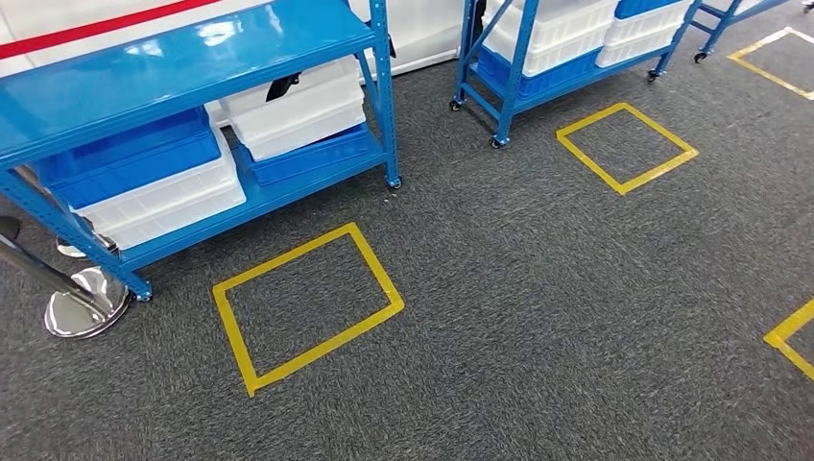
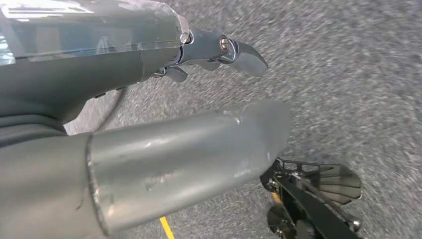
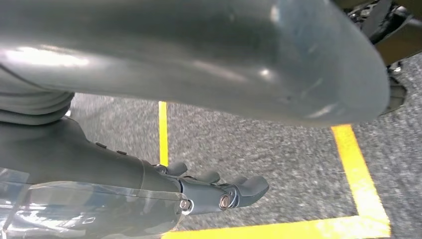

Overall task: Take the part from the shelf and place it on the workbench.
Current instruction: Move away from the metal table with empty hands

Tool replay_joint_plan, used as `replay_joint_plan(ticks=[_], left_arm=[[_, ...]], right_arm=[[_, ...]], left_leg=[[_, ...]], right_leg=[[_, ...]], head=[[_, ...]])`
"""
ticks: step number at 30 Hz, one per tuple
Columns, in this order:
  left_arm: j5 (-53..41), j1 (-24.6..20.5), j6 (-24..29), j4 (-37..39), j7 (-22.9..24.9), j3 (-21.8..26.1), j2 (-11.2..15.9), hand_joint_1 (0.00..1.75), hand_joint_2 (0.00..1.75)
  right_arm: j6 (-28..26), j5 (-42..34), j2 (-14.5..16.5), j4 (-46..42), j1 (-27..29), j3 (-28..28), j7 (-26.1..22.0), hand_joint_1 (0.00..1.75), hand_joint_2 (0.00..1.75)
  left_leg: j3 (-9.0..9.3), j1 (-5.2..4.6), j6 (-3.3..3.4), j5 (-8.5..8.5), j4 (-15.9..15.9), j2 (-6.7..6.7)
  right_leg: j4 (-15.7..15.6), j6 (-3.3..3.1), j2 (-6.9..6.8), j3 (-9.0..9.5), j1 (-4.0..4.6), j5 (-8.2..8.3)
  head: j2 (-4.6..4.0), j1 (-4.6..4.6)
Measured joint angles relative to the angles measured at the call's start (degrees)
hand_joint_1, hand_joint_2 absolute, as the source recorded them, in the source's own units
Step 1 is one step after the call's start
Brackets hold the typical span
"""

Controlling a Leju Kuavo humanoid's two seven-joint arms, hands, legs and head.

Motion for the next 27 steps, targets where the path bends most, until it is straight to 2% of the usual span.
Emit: replay_joint_plan(ticks=[1, 3, 4, 5, 7, 8, 9, 10, 11, 12, 13, 14, 15, 16, 17, 18, 19, 20, 21, 22, 23, 25, 26, 27], left_arm=[[-0.1, 0.1, 0.0, 0.0, 0.0, 0.0, 0.0, 0.0, 0.0], [-0.1, 0.1, 0.0, 0.0, 0.0, 0.0, 0.0, 0.0, 0.0], [-0.1, 0.0, 0.0, 0.0, 0.0, 0.0, 0.0, 0.0, 0.0], [-0.1, -0.1, 0.0, 0.0, 0.0, 0.0, 0.0, 0.0, 0.0], [-0.2, 0.0, 0.1, 0.0, -0.1, 0.0, 0.0, 0.0, 0.0], [-0.2, 0.1, 0.1, 0.0, -0.1, 0.0, 0.0, 0.0, 0.0], [-0.2, 0.2, 0.1, 0.0, -0.1, 0.0, 0.0, 0.0, 0.0], [-0.2, 0.1, 0.1, 0.0, -0.1, 0.0, 0.0, 0.0, 0.0], [-0.2, 0.0, 0.1, 0.0, -0.1, 0.0, 0.0, 0.0, 0.0], [-0.2, -0.2, 0.1, 0.0, -0.1, 0.0, 0.0, 0.0, 0.0], [-0.2, -0.2, 0.1, 0.0, -0.1, 0.0, -0.1, 0.0, 0.0], [-0.2, -0.3, 0.1, 0.0, -0.1, 0.0, -0.1, 0.0, 0.0], [-0.2, -0.2, 0.1, 0.0, -0.1, 0.0, -0.1, 0.0, 0.0], [-0.2, -0.2, 0.1, 0.0, -0.1, 0.0, -0.1, 0.0, 0.0], [-0.3, -0.2, 0.1, 0.0, -0.1, 0.0, -0.1, 0.0, 0.0], [-0.3, -0.2, 0.1, 0.0, -0.1, 0.0, -0.2, 0.0, 0.0], [-0.4, -0.3, 0.1, 0.0, -0.1, 0.0, -0.2, 0.0, 0.0], [-0.4, -0.3, 0.1, 0.0, -0.1, 0.0, -0.2, 0.0, 0.0], [-0.5, -0.3, 0.1, 0.0, -0.1, 0.0, -0.2, 0.0, 0.0], [-0.6, -0.2, 0.1, 0.0, -0.1, 0.0, -0.2, 0.0, 0.0], [-0.6, -0.1, 0.1, 0.0, -0.1, 0.0, -0.2, 0.0, 0.0], [-0.8, 0.0, 0.1, 0.0, 0.0, 0.0, -0.3, 0.0, 0.0], [-0.8, -0.1, 0.1, 0.0, 0.0, 0.0, -0.3, 0.0, 0.0], [-0.8, -0.3, 0.1, 0.0, 0.0, 0.0, -0.3, 0.0, 0.0]], right_arm=[[0.0, 0.0, 0.0, 0.0, 0.0, 0.0, 0.0, 0.0, 0.0], [0.1, 0.1, 0.0, 0.0, -0.1, 0.0, 0.0, 0.0, 0.0], [0.1, 0.1, 0.1, 0.0, -0.1, 0.0, 0.0, 0.0, 0.0], [0.1, 0.2, 0.1, 0.0, -0.2, 0.0, 0.0, 0.0, 0.0], [0.1, 0.3, 0.1, 0.0, -0.5, -0.1, 0.0, 0.0, 0.0], [0.0, 0.4, 0.1, 0.0, -0.7, -0.1, 0.0, 0.0, 0.0], [0.0, 0.5, 0.1, 0.0, -0.8, -0.1, 0.0, 0.0, 0.0], [0.0, 0.7, 0.1, 0.0, -0.8, -0.2, -0.1, 0.0, 0.0], [0.0, 0.8, 0.1, 0.0, -0.7, -0.3, -0.1, 0.0, 0.0], [0.0, 1.0, 0.1, 0.0, -0.6, -0.4, -0.1, 0.0, 0.0], [0.0, 1.0, 0.1, 0.0, -0.5, -0.4, -0.1, 0.0, 0.0], [0.0, 1.1, 0.1, 0.0, -0.4, -0.5, -0.1, 0.0, 0.0], [0.0, 1.1, 0.1, 0.0, -0.4, -0.5, -0.1, 0.0, 0.0], [0.0, 1.1, 0.1, 0.0, -0.3, -0.5, -0.1, 0.0, 0.0], [0.0, 1.1, 0.1, 0.0, -0.3, -0.6, -0.1, 0.0, 0.0], [0.0, 1.2, 0.0, 0.0, -0.3, -0.7, 0.0, 0.0, 0.0], [0.1, 1.2, 0.0, 0.0, -0.3, -0.7, 0.0, 0.0, 0.0], [0.1, 1.2, 0.0, 0.0, -0.3, -0.8, 0.1, 0.0, 0.0], [0.2, 1.3, 0.0, 0.0, -0.4, -0.8, 0.1, 0.0, 0.0], [0.2, 1.3, 0.0, 0.0, -0.5, -0.8, 0.1, 0.0, 0.0], [0.2, 1.3, 0.0, 0.0, -0.6, -0.8, 0.2, 0.0, 0.0], [0.3, 1.4, 0.1, 0.0, -0.7, -0.8, 0.2, 0.0, 0.0], [0.3, 1.4, 0.1, 0.0, -0.5, -0.8, 0.2, 0.0, 0.0], [0.3, 1.5, 0.1, 0.0, -0.4, -0.8, 0.3, 0.0, 0.0]], left_leg=[[1.48, 0.02, 0.06, 1.77, -2.8, 0.4], [5.64, -0.25, 0.57, 5.23, -10.8, 2.82], [7.0, -0.46, 0.98, 6.12, -13.6, 3.82], [7.62, -0.68, 1.39, 6.38, -15.0, 4.45], [7.56, -0.83, 2.12, 6.37, -15.5, 3.46], [7.75, -0.7, 2.45, 6.55, -15.8, 2.84], [7.95, -0.53, 2.83, 6.79, -16.1, 2.2], [8.11, -0.33, 3.2, 7.07, -16.5, 1.55], [8.18, -0.23, 3.45, 7.27, -16.6, 0.9], [8.06, -0.24, 3.64, 7.35, -16.6, 0.2], [7.99, -0.3, 3.72, 7.39, -16.6, -0.58], [8.0, -0.35, 3.73, 7.4, -16.6, -1.4], [8.06, -0.4, 3.71, 7.38, -16.5, -2.27], [8.17, -0.41, 3.65, 7.33, -16.4, -3.16], [8.26, -0.41, 3.53, 7.25, -16.3, -4.02], [8.26, -0.48, 3.33, 7.13, -16.1, -4.78], [8.16, -0.53, 3.07, 7.0, -16.0, -5.51], [7.99, -0.52, 2.78, 6.93, -15.8, -6.1], [7.78, -0.5, 2.43, 6.91, -15.8, -6.66], [7.64, -0.45, 2.04, 6.96, -15.9, -7.24], [7.57, -0.39, 1.74, 6.89, -15.8, -6.94], [6.63, -0.46, 1.12, 5.38, -13.6, -4.13], [5.33, -0.4, 0.86, 3.72, -10.7, -2.24], [3.48, -0.34, 0.54, 1.81, -7.0, -0.98]], right_leg=[[0.0, 0.09, -0.7, 0.18, 0.02, -0.14], [0.0, 0.48, -2.03, 0.73, 0.18, -0.5], [0.0, 0.77, -2.6, 0.97, 0.28, -0.68], [0.0, 1.09, -3.14, 1.2, 0.37, -0.83], [-0.2, 1.71, -4.2, 1.68, 0.45, -0.99], [-0.1, 2.03, -4.0, 1.93, 0.35, -1.22], [0.6, 2.29, -2.88, 1.79, 0.26, -1.94], [2.6, 2.51, -1.19, 1.04, 0.17, -3.29], [5.7, 2.62, 0.83, -0.45, 0.0, -5.13], [9.6, 2.65, 2.25, -2.44, -0.03, -7.04], [13.1, 2.68, 2.92, -4.36, -0.06, -8.32], [15.2, 2.69, 3.16, -5.69, -0.06, -8.53], [15.1, 2.64, 3.3, -6.03, -0.05, -7.42], [12.9, 2.53, 3.52, -5.35, -0.06, -5.31], [9.1, 2.36, 4.21, -3.89, -0.07, -2.71], [5.3, 2.2, 5.4, -2.4, -0.09, -0.78], [2.4, 2.07, 6.31, -1.27, -0.11, 0.43], [0.8, 1.96, 6.96, -0.65, -0.06, 0.88], [0.4, 1.83, 6.98, -0.51, 0.03, 0.69], [0.2, 1.6, 6.34, -0.41, 0.0, 0.79], [0.0, 1.28, 5.7, -0.24, -0.06, 0.89], [-0.6, 0.58, 4.32, 0.13, -0.3, 1.08], [-0.8, 0.31, 3.53, 0.26, -0.27, 1.07], [-0.8, 0.13, 2.72, 0.3, -0.21, 0.96]], head=[[0.0, -0.01], [0.0, -0.01], [0.0, 0.06], [0.0, 0.11], [0.0, 0.19], [-0.01, 0.22], [-0.01, 0.32], [-0.01, 0.53], [-0.01, 0.75], [0.0, 0.93], [0.0, 1.05], [0.0, 1.06], [0.0, 1.07], [0.0, 1.07], [0.0, 1.09], [0.0, 1.11], [0.0, 1.12], [0.0, 1.14], [0.0, 1.15], [0.0, 1.14], [0.0, 1.16], [0.0, 0.88], [0.0, 0.72], [0.0, 0.54]])
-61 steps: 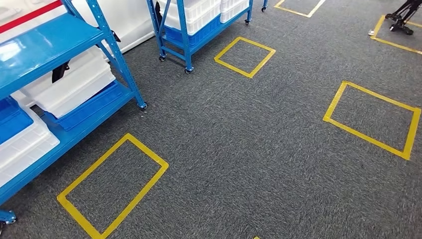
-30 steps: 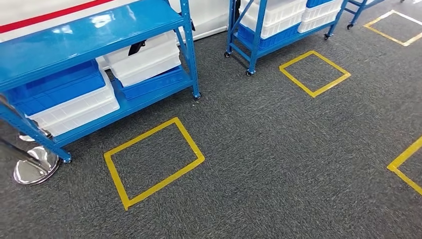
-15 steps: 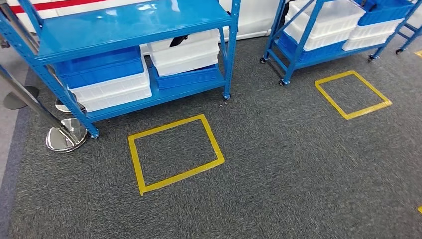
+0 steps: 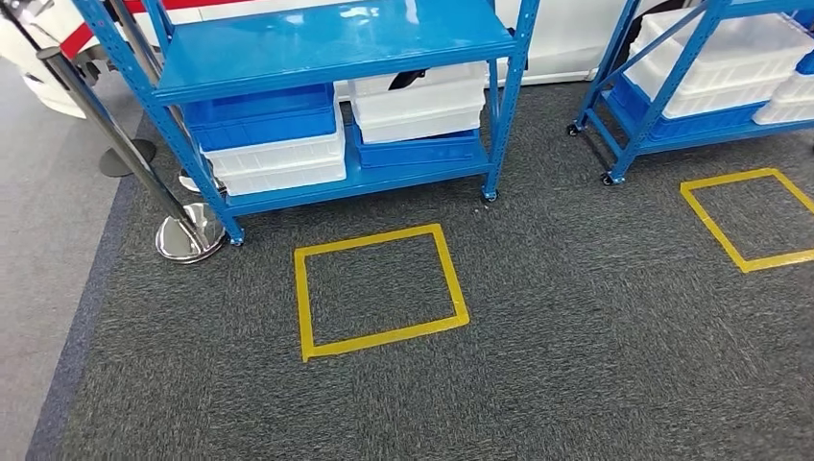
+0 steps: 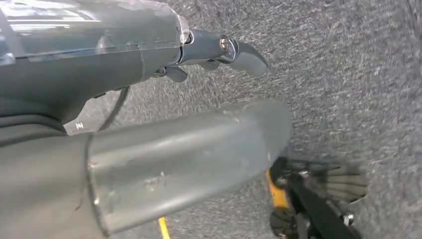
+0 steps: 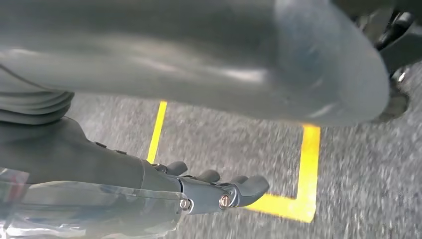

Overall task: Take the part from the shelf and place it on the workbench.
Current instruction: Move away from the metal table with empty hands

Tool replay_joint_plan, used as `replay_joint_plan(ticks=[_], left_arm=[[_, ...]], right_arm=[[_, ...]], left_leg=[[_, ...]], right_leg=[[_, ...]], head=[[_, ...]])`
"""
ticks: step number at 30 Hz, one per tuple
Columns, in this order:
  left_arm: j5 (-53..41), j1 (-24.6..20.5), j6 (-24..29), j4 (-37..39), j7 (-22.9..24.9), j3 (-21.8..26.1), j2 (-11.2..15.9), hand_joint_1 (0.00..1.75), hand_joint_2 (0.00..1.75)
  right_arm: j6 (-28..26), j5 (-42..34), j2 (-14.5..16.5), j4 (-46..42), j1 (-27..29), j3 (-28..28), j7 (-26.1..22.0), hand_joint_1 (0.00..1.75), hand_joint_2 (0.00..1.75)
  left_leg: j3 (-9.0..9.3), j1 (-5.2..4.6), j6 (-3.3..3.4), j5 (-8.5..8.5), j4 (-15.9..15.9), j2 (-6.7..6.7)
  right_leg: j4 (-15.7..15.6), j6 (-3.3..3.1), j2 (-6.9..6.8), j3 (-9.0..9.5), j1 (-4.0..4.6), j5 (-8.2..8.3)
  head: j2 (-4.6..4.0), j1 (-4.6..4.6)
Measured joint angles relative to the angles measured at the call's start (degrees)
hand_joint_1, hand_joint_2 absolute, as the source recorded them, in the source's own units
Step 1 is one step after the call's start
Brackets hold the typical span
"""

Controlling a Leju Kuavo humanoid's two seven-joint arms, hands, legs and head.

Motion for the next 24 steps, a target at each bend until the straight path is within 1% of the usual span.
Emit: replay_joint_plan(ticks=[1, 2, 3, 4, 5, 6, 7, 8, 9, 10, 11, 12, 13, 14, 15, 16, 17, 18, 19, 20, 21, 22, 23, 24], left_arm=[[0.0, -0.1, 0.0, 0.0, 0.0, 0.0, 0.0, 0.0, 0.0], [0.0, -0.1, 0.0, 0.0, 0.0, 0.0, 0.0, 0.0, 0.0], [0.0, -0.1, 0.0, 0.0, 0.0, 0.0, 0.0, 0.0, 0.0], [0.0, 0.1, 0.0, 0.0, 0.0, 0.0, 0.0, 0.0, 0.0], [0.0, 0.1, 0.0, 0.0, 0.0, 0.0, 0.1, 0.0, 0.0], [0.0, 0.2, -0.1, 0.0, -0.1, 0.0, 0.1, 0.0, 0.0], [0.2, 0.2, -0.2, 0.0, -0.3, 0.0, 0.1, 0.0, 0.0], [0.4, 0.2, -0.4, 0.0, -0.5, 0.0, 0.1, 0.0, 0.0], [0.6, 0.3, -0.6, 0.0, -0.7, 0.1, 0.1, 0.0, 0.0], [0.7, 0.5, -0.7, 0.0, -0.8, 0.2, 0.1, 0.0, 0.0], [0.8, 0.6, -0.7, 0.0, -0.9, 0.3, 0.1, 0.0, 0.0], [0.8, 0.6, -0.8, 0.0, -1.0, 0.3, 0.1, 0.0, 0.0], [0.8, 0.5, -0.8, 0.0, -1.0, 0.4, 0.1, 0.0, 0.0], [0.8, 0.4, -0.9, 0.0, -1.1, 0.4, 0.1, 0.0, 0.0], [0.8, 0.3, -0.9, 0.0, -1.1, 0.4, 0.0, 0.0, 0.0], [0.8, 0.2, -0.9, 0.0, -1.2, 0.4, 0.0, 0.0, 0.0], [0.8, 0.2, -1.0, 0.0, -1.3, 0.4, 0.0, 0.0, 0.0], [0.7, 0.2, -1.0, 0.0, -1.3, 0.4, 0.0, 0.0, 0.0], [0.7, 0.2, -1.0, 0.0, -1.3, 0.4, 0.0, 0.0, 0.0], [0.7, 0.2, -1.0, 0.0, -1.3, 0.4, 0.0, 0.0, 0.0], [0.7, 0.2, -1.0, 0.0, -1.3, 0.4, 0.0, 0.0, 0.0], [0.7, 0.2, -1.1, 0.0, -1.3, 0.4, 0.0, 0.0, 0.0], [0.6, 0.1, -1.1, 0.0, -1.3, 0.4, 0.0, 0.0, 0.0], [0.6, 0.1, -1.1, 0.0, -1.3, 0.4, 0.0, 0.0, 0.0]], right_arm=[[0.0, 0.0, 0.0, 0.0, 0.1, 0.0, 0.0, 0.0, 0.0], [0.0, 0.0, 0.0, 0.0, 0.2, 0.0, 0.0, 0.0, 0.0], [0.0, 0.0, 0.0, 0.0, 0.1, 0.0, 0.0, 0.0, 0.0], [0.0, 0.0, 0.0, 0.0, 0.1, 0.0, 0.0, 0.0, 0.0], [0.0, 0.0, 0.0, 0.0, 0.1, 0.0, 0.0, 0.0, 0.0], [-0.1, -0.2, 0.0, 0.0, 0.1, -0.1, 0.0, 0.0, 0.0], [-0.2, -0.3, 0.0, 0.0, 0.0, -0.2, 0.0, 0.0, 0.0], [-0.2, -0.6, 0.0, 0.0, -0.2, -0.3, 0.0, 0.0, 0.0], [-0.3, -0.7, 0.0, 0.0, -0.3, -0.5, 0.0, 0.0, 0.0], [-0.2, -0.8, 0.0, 0.0, -0.5, -0.6, 0.0, 0.0, 0.0], [-0.2, -0.8, 0.0, 0.0, -0.7, -0.7, 0.0, 0.0, 0.0], [-0.1, -0.8, 0.0, 0.0, -0.7, -0.9, 0.0, 0.0, 0.0], [0.0, -0.8, 0.0, 0.0, -0.7, -1.0, 0.1, 0.0, 0.0], [0.1, -0.8, -0.1, 0.0, -0.6, -1.1, 0.1, 0.0, 0.0], [0.2, -0.8, 0.0, 0.0, -0.4, -1.3, 0.1, 0.0, 0.0], [0.3, -0.8, 0.0, 0.0, -0.3, -1.4, 0.1, 0.0, 0.0], [0.4, -0.8, 0.0, 0.0, -0.2, -1.5, 0.2, 0.0, 0.0], [0.4, -0.8, 0.0, 0.0, 0.0, -1.5, 0.3, 0.0, 0.0], [0.4, -0.8, 0.0, 0.0, 0.1, -1.6, 0.3, 0.0, 0.0], [0.4, -0.8, 0.0, 0.0, 0.1, -1.6, 0.4, 0.0, 0.0], [0.5, -0.8, 0.0, 0.0, 0.2, -1.6, 0.5, 0.0, 0.0], [0.5, -0.8, -0.1, 0.0, 0.2, -1.7, 0.5, 0.0, 0.0], [0.5, -0.8, -0.1, 0.0, 0.2, -1.7, 0.6, 0.0, 0.0], [0.5, -0.8, -0.1, 0.0, 0.1, -1.8, 0.6, 0.0, 0.0]], left_leg=[[-1.92, 0.14, -0.29, -1.6, 3.8, 0.53], [-3.26, 0.28, -0.51, -2.31, 6.4, 0.74], [-3.63, 0.39, -0.65, -1.91, 7.0, 0.9], [-2.85, 0.47, -0.71, -0.52, 5.4, 1.14], [-1.02, 0.51, -0.66, 1.53, 1.9, 1.5], [1.08, 0.46, -0.46, 3.21, -2.3, 2.03], [2.85, 0.34, -0.11, 4.43, -5.7, 2.42], [3.97, 0.19, 0.29, 5.02, -7.9, 2.69], [4.25, 0.01, 0.7, 4.98, -8.7, 2.76], [4.19, -0.11, 1.08, 5.01, -8.7, 2.58], [4.28, -0.02, 1.48, 5.08, -8.9, 2.44], [4.44, 0.07, 1.89, 5.16, -9.2, 2.26], [4.65, 0.19, 2.32, 5.24, -9.5, 2.09], [4.85, 0.3, 2.69, 5.33, -9.7, 1.92], [4.85, 0.23, 2.94, 5.28, -9.8, 1.76], [4.84, 0.15, 3.13, 5.22, -9.8, 1.58], [4.91, 0.08, 3.22, 5.15, -9.7, 1.33], [5.07, 0.03, 3.25, 5.03, -9.7, 1.05], [5.32, 0.01, 3.19, 4.88, -9.7, 0.72], [5.65, 0.02, 3.08, 4.68, -9.7, 0.41], [5.88, 0.02, 2.9, 4.45, -9.7, 0.16], [6.06, -0.08, 2.62, 4.11, -9.5, -0.07], [6.15, -0.17, 2.33, 3.81, -9.4, -0.22], [6.17, -0.25, 2.03, 3.55, -9.4, -0.31]], right_leg=[[0.0, -0.12, -0.87, 0.01, 0.06, -0.11], [0.0, -0.15, -1.67, 0.05, 0.11, -0.23], [0.1, -0.11, -2.4, 0.13, 0.12, -0.36], [0.1, -0.02, -3.04, 0.3, 0.13, -0.51], [0.1, 0.17, -3.53, 0.56, 0.12, -0.7], [0.1, 0.44, -4.01, 0.82, 0.18, -0.92], [0.2, 0.75, -4.38, 1.02, 0.27, -1.12], [0.2, 1.08, -4.61, 1.15, 0.35, -1.25], [0.2, 1.36, -4.81, 1.22, 0.42, -1.29], [0.2, 1.65, -4.91, 1.33, 0.42, -1.29], [0.2, 2.0, -4.72, 1.46, 0.34, -1.36], [0.5, 2.33, -3.9, 1.45, 0.25, -1.73], [1.8, 2.6, -2.74, 0.94, 0.19, -2.61], [4.3, 2.78, -1.41, -0.26, 0.11, -4.06], [7.8, 2.83, -0.31, -2.11, 0.1, -5.81], [11.7, 2.84, 0.19, -4.29, 0.1, -7.39], [14.8, 2.86, 0.38, -6.17, 0.1, -8.17], [16.2, 2.84, 0.44, -7.25, 0.1, -7.8], [15.3, 2.76, 0.46, -7.25, 0.09, -6.26], [12.5, 2.63, 0.49, -6.23, 0.09, -3.93], [8.6, 2.43, 0.63, -4.65, 0.09, -1.55], [4.9, 2.25, 0.82, -3.11, 0.15, 0.0], [2.4, 2.08, 0.99, -2.04, 0.22, 0.78], [1.2, 1.89, 1.13, -1.5, 0.31, 0.81]], head=[[0.0, -0.08], [0.0, -0.07], [0.0, -0.08], [0.0, -0.08], [0.0, -0.08], [0.0, -0.07], [0.0, -0.03], [0.0, 0.0], [0.0, 0.03], [0.0, 0.04], [0.0, 0.03], [0.0, 0.11], [0.0, 0.22], [0.0, 0.37], [-0.01, 0.49], [-0.01, 0.55], [-0.01, 0.56], [-0.01, 0.56], [0.0, 0.59], [0.0, 0.6], [0.0, 0.65], [0.0, 0.7], [0.0, 0.72], [0.0, 0.73]])
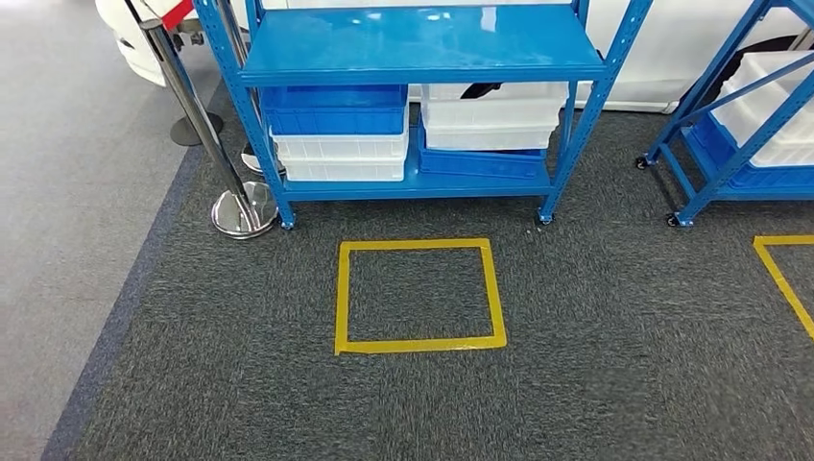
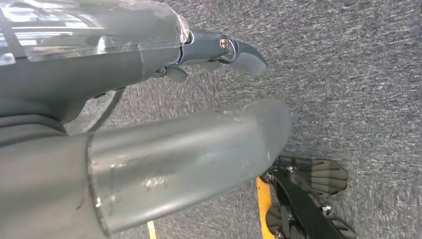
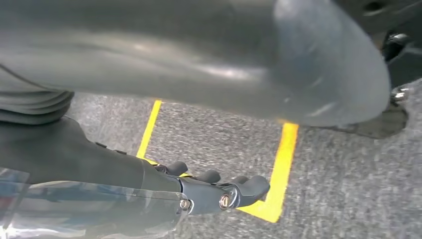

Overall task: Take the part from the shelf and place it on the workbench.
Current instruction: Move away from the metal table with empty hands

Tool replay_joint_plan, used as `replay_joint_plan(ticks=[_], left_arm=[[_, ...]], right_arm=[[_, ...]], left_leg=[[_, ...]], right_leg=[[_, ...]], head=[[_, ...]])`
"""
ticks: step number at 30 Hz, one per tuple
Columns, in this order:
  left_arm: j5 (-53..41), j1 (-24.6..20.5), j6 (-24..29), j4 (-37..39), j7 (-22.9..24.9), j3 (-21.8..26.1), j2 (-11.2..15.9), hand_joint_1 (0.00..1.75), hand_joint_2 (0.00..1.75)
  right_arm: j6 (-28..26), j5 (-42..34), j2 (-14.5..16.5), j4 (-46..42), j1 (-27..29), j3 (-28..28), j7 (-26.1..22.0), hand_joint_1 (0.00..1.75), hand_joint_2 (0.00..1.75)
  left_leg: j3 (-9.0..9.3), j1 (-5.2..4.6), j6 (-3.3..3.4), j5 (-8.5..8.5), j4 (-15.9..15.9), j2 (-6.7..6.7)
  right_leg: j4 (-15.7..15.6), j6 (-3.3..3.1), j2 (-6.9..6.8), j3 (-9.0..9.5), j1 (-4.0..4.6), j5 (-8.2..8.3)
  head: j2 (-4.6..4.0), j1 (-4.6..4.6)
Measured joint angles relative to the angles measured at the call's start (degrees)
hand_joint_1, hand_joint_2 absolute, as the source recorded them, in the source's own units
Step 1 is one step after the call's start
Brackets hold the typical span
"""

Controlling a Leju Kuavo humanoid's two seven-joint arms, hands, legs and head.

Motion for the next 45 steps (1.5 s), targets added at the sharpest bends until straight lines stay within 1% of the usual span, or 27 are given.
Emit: replay_joint_plan(ticks=[4, 5, 7, 9, 10, 11, 12, 14, 16, 19, 21, 23, 24, 25, 26, 28, 29, 30, 33, 35, 36, 38, 39, 40, 41, 43, 45], left_arm=[[-0.1, 0.0, 0.0, 0.0, 0.0, 0.0, 0.0, 0.0, 0.0], [-0.1, 0.0, 0.0, 0.0, 0.0, 0.0, 0.0, 0.0, 0.0], [-0.1, 0.0, 0.0, 0.0, 0.0, 0.0, 0.0, 0.0, 0.0], [-0.1, 0.1, 0.0, 0.0, 0.0, 0.0, 0.0, 0.0, 0.0], [-0.1, 0.2, 0.0, 0.0, 0.0, 0.0, 0.0, 0.0, 0.0], [-0.1, 0.2, 0.0, 0.0, 0.0, 0.0, 0.0, 0.0, 0.0], [-0.1, 0.3, 0.0, 0.0, 0.0, 0.0, 0.0, 0.0, 0.0], [-0.1, 0.2, 0.0, 0.0, 0.1, 0.0, 0.0, 0.0, 0.0], [-0.2, 0.2, 0.0, 0.0, 0.3, 0.1, 0.0, 0.0, 0.0], [-0.2, 0.3, 0.0, 0.0, 0.4, 0.1, 0.0, 0.0, 0.0], [-0.2, 0.2, 0.0, 0.0, 0.5, 0.1, 0.0, 0.0, 0.0], [-0.3, 0.1, 0.0, 0.0, 0.5, 0.1, 0.0, 0.0, 0.0], [-0.3, 0.2, 0.0, 0.0, 0.5, 0.1, 0.0, 0.0, 0.0], [-0.4, 0.2, 0.0, 0.0, 0.5, 0.1, 0.0, 0.0, 0.0], [-0.4, 0.3, 0.0, 0.0, 0.5, 0.1, 0.0, 0.0, 0.0], [-0.5, 0.3, 0.0, 0.0, 0.6, 0.1, 0.0, 0.0, 0.0], [-0.5, 0.3, 0.0, 0.0, 0.6, 0.1, 0.0, 0.0, 0.0], [-0.5, 0.2, 0.0, 0.0, 0.7, 0.1, 0.0, 0.0, 0.0], [-0.5, 0.1, -0.1, 0.0, 0.9, 0.1, 0.0, 0.0, 0.0], [-0.5, 0.1, -0.1, 0.0, 0.9, 0.2, 0.0, 0.0, 0.0], [-0.5, 0.1, -0.1, 0.0, 0.9, 0.2, 0.0, 0.0, 0.0], [-0.5, 0.1, -0.1, 0.0, 1.0, 0.2, 0.1, 0.0, 0.0], [-0.5, 0.2, -0.1, 0.0, 1.0, 0.2, 0.1, 0.0, 0.0], [-0.5, 0.3, -0.1, 0.0, 1.1, 0.2, 0.1, 0.0, 0.0], [-0.6, 0.3, -0.1, 0.0, 1.2, 0.2, 0.1, 0.0, 0.0], [-0.6, 0.4, -0.1, 0.0, 1.4, 0.2, 0.1, 0.0, 0.0], [-0.6, 0.4, -0.1, 0.0, 1.5, 0.3, 0.2, 0.0, 0.0]], right_arm=[[0.1, 0.1, 0.0, 0.0, -0.1, -0.1, 0.0, 0.0, 0.0], [0.1, 0.1, 0.1, 0.0, 0.0, -0.2, 0.0, 0.0, 0.0], [0.1, 0.1, 0.1, 0.0, 0.1, -0.2, 0.0, 0.0, 0.0], [0.1, 0.1, 0.1, 0.0, 0.1, -0.3, 0.0, 0.0, 0.0], [0.1, 0.1, 0.1, 0.0, 0.1, -0.3, 0.0, 0.0, 0.0], [0.1, 0.1, 0.1, 0.0, 0.1, -0.3, 0.0, 0.0, 0.0], [0.1, 0.1, 0.1, 0.0, 0.1, -0.4, 0.0, 0.0, 0.0], [0.2, 0.2, 0.1, 0.0, 0.1, -0.5, 0.0, 0.0, 0.0], [0.3, 0.2, 0.2, 0.0, 0.1, -0.6, 0.0, 0.0, 0.0], [0.3, 0.3, 0.2, 0.0, -0.2, -0.7, 0.0, 0.0, 0.0], [0.4, 0.3, 0.2, 0.0, -0.3, -0.7, 0.0, 0.0, 0.0], [0.5, 0.4, 0.2, 0.0, -0.3, -0.7, 0.0, 0.0, 0.0], [0.5, 0.4, 0.2, 0.0, -0.3, -0.7, 0.0, 0.0, 0.0], [0.5, 0.4, 0.2, 0.0, -0.2, -0.7, 0.0, 0.0, 0.0], [0.5, 0.4, 0.2, 0.0, -0.1, -0.7, 0.0, 0.0, 0.0], [0.5, 0.4, 0.2, 0.0, 0.1, -0.7, 0.1, 0.0, 0.0], [0.6, 0.5, 0.2, 0.0, 0.1, -0.7, 0.0, 0.0, 0.0], [0.6, 0.5, 0.2, 0.0, 0.1, -0.7, 0.0, 0.0, 0.0], [0.7, 0.7, 0.2, 0.0, 0.0, -0.7, 0.0, 0.0, 0.0], [0.8, 0.7, 0.3, 0.0, 0.1, -0.8, 0.0, 0.0, 0.0], [0.8, 0.8, 0.4, 0.0, 0.1, -0.8, 0.0, 0.0, 0.0], [0.9, 0.8, 0.4, 0.0, 0.2, -1.0, 0.0, 0.0, 0.0], [0.9, 0.9, 0.4, 0.0, 0.2, -1.1, 0.0, 0.0, 0.0], [1.0, 1.0, 0.4, 0.0, 0.2, -1.1, 0.0, 0.0, 0.0], [1.0, 1.1, 0.4, 0.0, 0.2, -1.2, 0.0, 0.0, 0.0], [1.1, 1.2, 0.5, 0.0, 0.2, -1.2, 0.0, 0.0, 0.0], [1.1, 1.3, 0.6, 0.0, 0.2, -1.2, 0.0, 0.0, 0.0]], left_leg=[[-0.23, 0.15, -1.22, -1.32, 1.5, 0.25], [-1.27, 0.26, -1.52, -2.55, 3.9, 0.51], [-5.35, 0.47, -2.01, -5.84, 11.6, 0.98], [-8.88, 0.61, -2.3, -6.75, 17.0, 1.15], [-9.22, 0.64, -2.32, -5.45, 16.7, 1.2], [-8.47, 0.66, -2.24, -3.15, 14.1, 1.24], [-7.05, 0.64, -2.05, -0.47, 10.1, 1.38], [-4.51, 0.3, -1.41, 2.49, 3.7, 1.77], [-3.84, -0.1, -0.75, 2.34, 2.0, 1.95], [-2.91, 0.23, 0.3, 2.18, 0.9, 1.62], [-2.03, 0.44, 0.98, 2.05, 0.2, 1.54], [-1.61, 0.37, 1.37, 1.59, 0.1, 1.48], [-1.33, 0.32, 1.42, 1.3, 0.1, 1.4], [-0.94, 0.3, 1.39, 0.97, 0.1, 1.29], [-0.42, 0.29, 1.29, 0.6, 0.1, 1.15], [0.6, 0.22, 0.89, -0.27, 0.2, 0.98], [0.92, 0.1, 0.6, -0.75, 0.3, 0.9], [1.1, 0.01, 0.3, -1.12, 0.3, 0.87], [1.59, 0.0, -0.59, -1.83, 0.2, 0.88], [1.02, 0.12, -1.28, -3.02, 2.3, 1.07], [-0.32, 0.23, -1.58, -4.22, 5.0, 1.17], [-4.76, 0.39, -2.05, -6.81, 12.6, 1.26], [-6.78, 0.48, -2.16, -7.23, 15.5, 1.26], [-7.94, 0.54, -2.2, -6.46, 16.4, 1.26], [-8.07, 0.59, -2.14, -4.49, 15.1, 1.27], [-6.1, 0.56, -1.74, 0.58, 8.4, 1.37], [-4.14, 0.21, -1.05, 2.57, 3.3, 1.51]], right_leg=[[-0.6, -1.12, -0.24, 0.61, -0.05, -0.47], [-0.8, -1.45, -0.4, 0.87, -0.15, -0.53], [-0.9, -1.91, -0.71, 1.31, -0.15, -0.97], [-0.9, -1.99, -0.83, 1.93, -0.1, -1.56], [-0.8, -1.92, -0.84, 2.39, -0.1, -1.91], [-0.8, -1.81, -0.87, 2.97, -0.11, -2.3], [-0.9, -1.65, -0.92, 3.57, -0.11, -2.74], [-0.7, -1.13, -1.01, 4.29, 0.05, -3.54], [-0.8, -0.54, -1.09, 4.4, 0.15, -3.95], [-0.4, 0.36, -1.19, 4.88, 0.12, -4.77], [4.5, 0.69, -0.89, 2.47, 0.0, -7.09], [12.3, 0.89, -0.68, -2.63, -0.05, -9.71], [14.8, 0.96, -0.66, -4.71, -0.07, -9.76], [15.3, 0.98, -0.66, -5.77, -0.07, -8.58], [13.5, 0.91, -0.66, -5.68, -0.07, -6.26], [6.3, 0.56, -0.59, -3.29, 0.0, -1.05], [3.2, 0.33, -0.51, -2.09, 0.08, 0.32], [1.3, 0.12, -0.44, -1.35, 0.19, 0.77], [0.2, -0.69, -0.36, -0.68, 0.24, 0.06], [-0.3, -1.29, -0.45, 0.04, 0.04, -0.21], [-0.5, -1.56, -0.56, 0.44, -0.04, -0.39], [-0.6, -1.95, -0.71, 1.1, 0.01, -1.01], [-0.6, -2.02, -0.71, 1.5, 0.02, -1.38], [-0.6, -1.99, -0.69, 2.03, 0.02, -1.8], [-0.6, -1.91, -0.66, 2.68, 0.01, -2.28], [-0.6, -1.6, -0.66, 4.1, 0.0, -3.3], [-0.7, -1.0, -0.65, 4.89, 0.11, -4.13]], head=[[0.0, -0.14], [0.0, -0.27], [0.0, -0.55], [0.0, -0.56], [0.0, -0.58], [0.0, -0.57], [0.0, -0.58], [0.0, -0.54], [0.0, -0.47], [0.0, -0.34], [0.0, -0.02], [-0.01, 0.18], [-0.01, 0.17], [-0.01, 0.19], [0.0, 0.19], [0.0, 0.22], [0.0, 0.22], [0.0, 0.2], [0.0, -0.03], [-0.01, -0.26], [-0.01, -0.38], [0.0, -0.56], [0.0, -0.56], [0.0, -0.56], [0.0, -0.57], [-0.01, -0.52], [-0.01, -0.43]])
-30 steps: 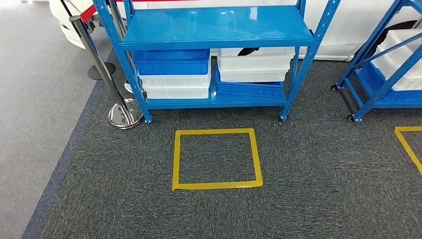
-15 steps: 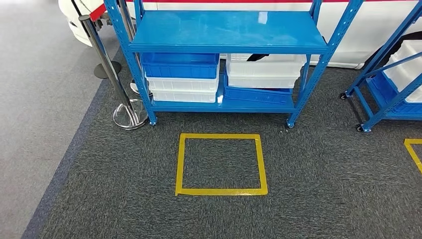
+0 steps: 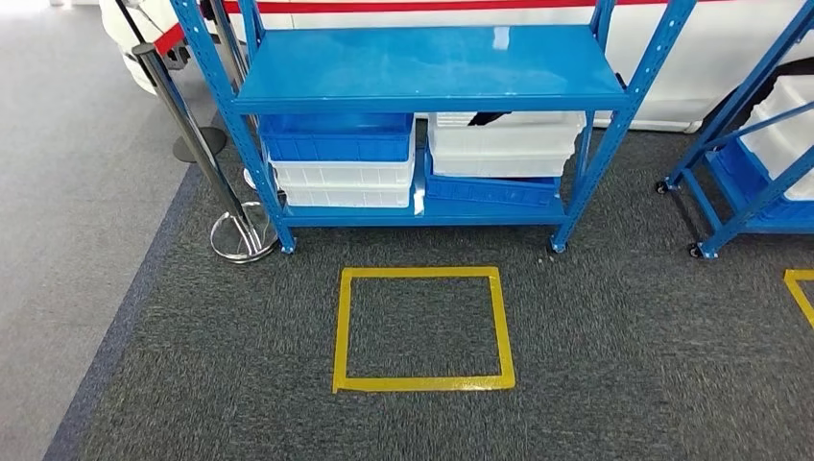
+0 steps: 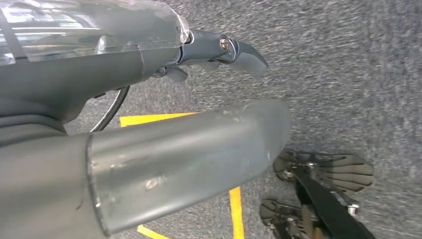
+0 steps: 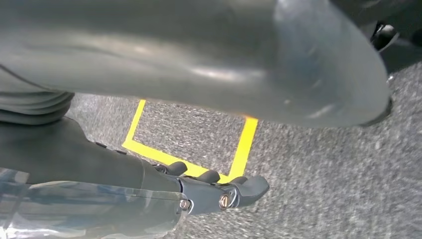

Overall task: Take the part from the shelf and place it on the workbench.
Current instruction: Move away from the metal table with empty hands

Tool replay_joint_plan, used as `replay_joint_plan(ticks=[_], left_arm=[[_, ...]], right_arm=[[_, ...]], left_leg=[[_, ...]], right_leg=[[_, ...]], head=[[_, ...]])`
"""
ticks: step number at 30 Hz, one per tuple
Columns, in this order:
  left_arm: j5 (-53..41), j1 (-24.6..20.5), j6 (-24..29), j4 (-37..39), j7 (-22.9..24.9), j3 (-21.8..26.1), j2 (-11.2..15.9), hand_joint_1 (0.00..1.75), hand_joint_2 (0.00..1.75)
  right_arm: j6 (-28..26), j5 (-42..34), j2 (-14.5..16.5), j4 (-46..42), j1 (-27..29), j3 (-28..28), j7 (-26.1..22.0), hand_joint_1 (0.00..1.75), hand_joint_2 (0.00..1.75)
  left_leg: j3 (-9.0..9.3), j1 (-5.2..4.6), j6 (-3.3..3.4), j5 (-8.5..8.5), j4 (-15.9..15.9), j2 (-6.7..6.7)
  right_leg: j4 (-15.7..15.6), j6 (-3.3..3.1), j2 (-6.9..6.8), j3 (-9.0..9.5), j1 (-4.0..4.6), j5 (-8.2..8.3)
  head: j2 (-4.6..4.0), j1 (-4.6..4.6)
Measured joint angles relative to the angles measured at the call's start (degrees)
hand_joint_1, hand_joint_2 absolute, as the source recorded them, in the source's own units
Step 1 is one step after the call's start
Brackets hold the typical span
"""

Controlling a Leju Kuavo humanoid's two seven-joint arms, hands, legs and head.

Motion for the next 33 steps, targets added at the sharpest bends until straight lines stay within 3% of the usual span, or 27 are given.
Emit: replay_joint_plan(ticks=[3, 5, 7, 9, 10, 11, 13, 14, 16, 17, 20, 22, 24, 25, 26, 27, 29, 30, 31, 33], left_arm=[[0.0, 0.0, 0.0, 0.0, 0.1, 0.1, 0.0, 0.0, 0.0], [0.0, 0.0, 0.0, 0.0, 0.1, 0.1, 0.0, 0.0, 0.0], [0.0, -0.1, 0.0, 0.0, 0.1, 0.1, 0.0, 0.0, 0.0], [0.0, -0.1, 0.0, 0.0, 0.1, 0.1, 0.0, 0.0, 0.0], [0.0, 0.0, 0.0, 0.0, 0.1, 0.2, 0.0, 0.0, 0.0], [0.0, 0.0, 0.0, 0.0, 0.1, 0.2, 0.0, 0.0, 0.0], [0.0, 0.1, 0.0, 0.0, 0.2, 0.2, -0.1, 0.0, 0.0], [0.0, 0.1, 0.0, 0.0, 0.2, 0.2, -0.1, 0.0, 0.0], [0.0, 0.0, 0.0, 0.0, 0.2, 0.2, -0.1, 0.0, 0.0], [0.0, 0.0, 0.0, 0.0, 0.3, 0.3, -0.1, 0.0, 0.0], [0.0, -0.1, -0.1, 0.0, 0.3, 0.3, -0.2, 0.0, 0.0], [0.0, -0.2, -0.1, 0.0, 0.4, 0.3, -0.2, 0.0, 0.0], [0.0, -0.1, -0.1, 0.0, 0.4, 0.3, -0.2, 0.0, 0.0], [0.0, 0.0, -0.1, 0.0, 0.4, 0.3, -0.2, 0.0, 0.0], [0.0, 0.1, -0.1, 0.0, 0.4, 0.3, -0.2, 0.0, 0.0], [0.0, 0.2, -0.1, 0.0, 0.4, 0.3, -0.2, 0.0, 0.0], [0.0, 0.4, -0.1, 0.0, 0.4, 0.3, -0.1, 0.0, 0.0], [0.0, 0.5, -0.1, 0.0, 0.4, 0.3, -0.1, 0.0, 0.0], [0.0, 0.5, -0.1, 0.0, 0.4, 0.3, -0.1, 0.0, 0.0], [0.0, 0.5, -0.1, 0.0, 0.4, 0.4, 0.0, 0.0, 0.0]], right_arm=[[0.0, 0.0, 0.0, 0.0, -0.2, 0.0, 0.0, 0.0, 0.0], [0.0, 0.0, 0.0, 0.0, -0.3, 0.0, 0.0, 0.0, 0.0], [0.0, 0.0, 0.1, 0.0, -0.5, 0.0, 0.0, 0.0, 0.0], [0.0, 0.0, 0.1, 0.0, -0.4, 0.0, 0.0, 0.0, 0.0], [0.0, 0.1, 0.1, 0.0, -0.3, 0.0, 0.0, 0.0, 0.0], [0.0, 0.1, 0.1, 0.0, -0.2, 0.0, 0.0, 0.0, 0.0], [0.0, 0.1, 0.1, 0.0, 0.0, 0.0, 0.0, 0.0, 0.0], [0.0, 0.2, 0.1, 0.0, 0.1, 0.0, 0.0, 0.0, 0.0], [0.0, 0.2, 0.1, 0.0, 0.0, 0.0, 0.1, 0.0, 0.0], [0.0, 0.2, 0.1, 0.0, 0.0, 0.0, 0.1, 0.0, 0.0], [0.0, 0.2, 0.2, 0.0, 0.2, 0.0, 0.1, 0.0, 0.0], [0.0, 0.2, 0.3, 0.0, 0.2, 0.0, 0.1, 0.0, 0.0], [0.0, 0.2, 0.3, 0.0, 0.2, 0.0, 0.1, 0.0, 0.0], [0.0, 0.2, 0.3, 0.0, 0.2, 0.0, 0.1, 0.0, 0.0], [0.0, 0.2, 0.3, 0.0, 0.2, 0.0, 0.1, 0.0, 0.0], [0.0, 0.2, 0.3, 0.0, 0.3, 0.0, 0.1, 0.0, 0.0], [0.0, 0.2, 0.4, 0.0, 0.3, 0.0, 0.1, 0.0, 0.0], [0.0, 0.2, 0.4, 0.1, 0.3, 0.0, 0.1, 0.0, 0.0], [0.0, 0.2, 0.5, 0.1, 0.2, 0.0, 0.1, 0.0, 0.0], [0.0, 0.2, 0.5, 0.1, 0.0, 0.0, 0.1, 0.0, 0.0]], left_leg=[[0.91, -0.2, 1.12, -0.67, -1.7, -0.13], [1.95, 0.0, 1.8, -0.81, -2.5, -0.26], [2.79, 0.01, 2.35, -1.14, -2.9, -0.27], [3.27, -0.08, 2.63, -1.77, -2.9, -0.29], [3.65, -0.12, 2.63, -2.15, -2.9, -0.33], [4.17, -0.13, 2.56, -2.59, -2.9, -0.38], [5.46, -0.13, 2.25, -3.59, -3.0, -0.45], [6.04, -0.18, 2.0, -4.08, -2.9, -0.47], [6.82, -0.28, 1.26, -4.84, -3.0, -0.45], [7.19, -0.35, 0.85, -4.92, -2.7, -0.44], [7.33, -0.31, -0.01, -5.34, -0.1, -0.31], [4.2, -0.09, -0.49, -7.46, 5.6, -0.21], [-0.48, 0.02, -0.9, -10.51, 12.1, -0.2], [-2.14, 0.06, -0.96, -11.11, 13.5, -0.2], [-3.0, 0.07, -0.96, -10.58, 13.2, -0.19], [-2.99, 0.08, -0.86, -8.79, 11.0, -0.19], [-1.87, -0.08, -0.29, -3.58, 4.3, -0.09], [-1.4, -0.3, 0.08, -2.13, 1.8, -0.01], [-1.07, -0.55, 0.49, -1.35, 0.5, 0.08], [-0.24, -0.77, 1.38, -1.83, -0.3, 0.03]], right_leg=[[0.0, 1.0, -0.03, 0.65, 0.05, -0.09], [1.9, 1.49, 0.02, 0.11, -0.03, -0.73], [7.7, 1.9, 0.13, -3.28, -0.17, -3.12], [14.2, 2.13, 0.15, -8.18, -0.21, -5.26], [15.6, 2.14, 0.15, -9.8, -0.22, -4.99], [14.9, 2.08, 0.15, -10.33, -0.22, -3.43], [8.4, 1.75, 0.14, -8.69, -0.18, 2.04], [5.1, 1.56, 0.12, -7.63, -0.01, 3.38], [1.9, 0.91, 0.15, -6.46, 0.31, 3.14], [1.7, 0.57, 0.16, -6.21, 0.4, 2.5], [1.0, -0.45, 0.14, -4.44, 0.03, 3.19], [0.7, -0.94, 0.02, -3.5, -0.05, 2.6], [0.7, -1.11, 0.08, -2.84, -0.05, 1.79], [0.7, -1.08, 0.13, -2.35, -0.04, 1.32], [0.7, -1.02, 0.16, -1.74, -0.04, 0.81], [0.7, -0.93, 0.16, -0.99, -0.03, 0.26], [0.7, -0.64, 0.12, 0.52, -0.01, -0.9], [0.7, -0.36, 0.15, 1.06, -0.01, -1.42], [0.5, 0.02, 0.19, 1.51, -0.05, -1.9], [0.9, 0.88, 0.26, 2.34, -0.07, -1.98]], head=[[0.01, 0.05], [0.01, 0.23], [0.01, 0.54], [0.01, 0.65], [0.01, 0.64], [0.01, 0.66], [0.0, 0.68], [0.0, 0.71], [0.0, 0.73], [0.0, 0.75], [0.01, 0.59], [0.01, 0.37], [0.0, 0.22], [0.0, 0.19], [0.0, 0.16], [0.01, 0.13], [0.01, 0.21], [0.01, 0.25], [0.01, 0.28], [0.0, 0.27]])
